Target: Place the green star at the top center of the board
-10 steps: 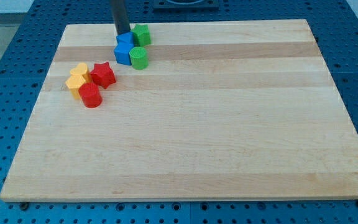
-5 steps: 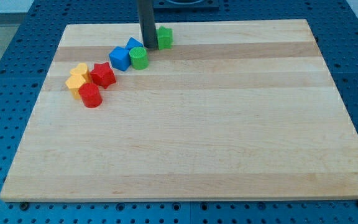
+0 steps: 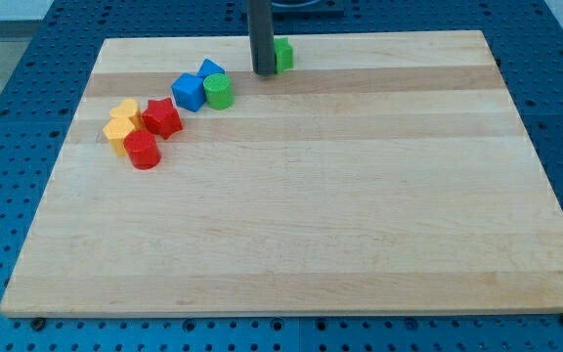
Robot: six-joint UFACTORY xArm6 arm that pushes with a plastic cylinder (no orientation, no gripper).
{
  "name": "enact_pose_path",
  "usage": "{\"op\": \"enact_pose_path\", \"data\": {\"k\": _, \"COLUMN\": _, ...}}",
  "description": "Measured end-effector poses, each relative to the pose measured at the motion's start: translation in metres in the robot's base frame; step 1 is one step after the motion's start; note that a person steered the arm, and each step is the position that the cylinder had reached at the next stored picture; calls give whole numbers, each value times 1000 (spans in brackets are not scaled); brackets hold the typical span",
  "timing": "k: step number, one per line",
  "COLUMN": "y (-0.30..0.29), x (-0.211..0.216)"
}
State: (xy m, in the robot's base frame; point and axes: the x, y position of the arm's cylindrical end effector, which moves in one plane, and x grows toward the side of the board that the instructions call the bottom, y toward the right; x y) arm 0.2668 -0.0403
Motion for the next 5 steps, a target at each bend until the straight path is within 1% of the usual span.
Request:
{"op": "enact_pose_path", "data": {"k": 2, "y": 4, "x": -6}}
{"op": "enact_pose_path", "data": {"k": 4, "y": 1, "x": -2}}
{"op": "enact_pose_path", "data": {"k": 5, "y": -14, "x": 2}}
